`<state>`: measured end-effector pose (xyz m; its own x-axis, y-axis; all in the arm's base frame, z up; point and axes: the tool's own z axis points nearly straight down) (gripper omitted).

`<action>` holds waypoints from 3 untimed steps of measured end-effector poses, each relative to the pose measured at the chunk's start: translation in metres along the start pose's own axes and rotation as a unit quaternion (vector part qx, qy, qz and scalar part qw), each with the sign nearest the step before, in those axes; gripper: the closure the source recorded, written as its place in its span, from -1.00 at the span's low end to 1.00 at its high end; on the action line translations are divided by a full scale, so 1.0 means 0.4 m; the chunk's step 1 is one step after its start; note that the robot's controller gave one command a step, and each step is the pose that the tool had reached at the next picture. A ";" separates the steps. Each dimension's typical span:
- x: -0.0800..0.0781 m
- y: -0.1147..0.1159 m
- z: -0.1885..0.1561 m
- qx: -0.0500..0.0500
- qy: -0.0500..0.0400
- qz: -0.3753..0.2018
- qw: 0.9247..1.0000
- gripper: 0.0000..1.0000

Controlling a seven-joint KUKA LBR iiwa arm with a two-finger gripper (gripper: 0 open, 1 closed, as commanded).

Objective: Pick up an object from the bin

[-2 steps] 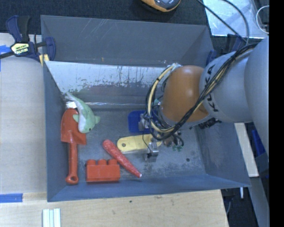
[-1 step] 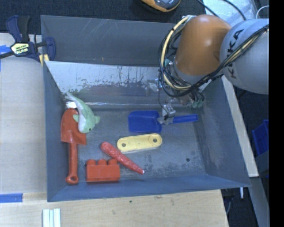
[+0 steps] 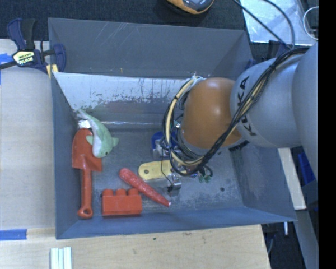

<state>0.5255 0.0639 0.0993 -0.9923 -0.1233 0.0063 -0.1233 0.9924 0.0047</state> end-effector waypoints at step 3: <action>0.007 -0.025 0.063 -0.001 -0.005 0.001 1.000 1.00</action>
Offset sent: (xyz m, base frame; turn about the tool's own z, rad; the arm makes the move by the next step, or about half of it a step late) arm -0.0050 -0.0112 -0.0293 0.0027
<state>0.5238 0.0535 0.0740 -0.9927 -0.1206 -0.0047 -0.1206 0.9927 0.0059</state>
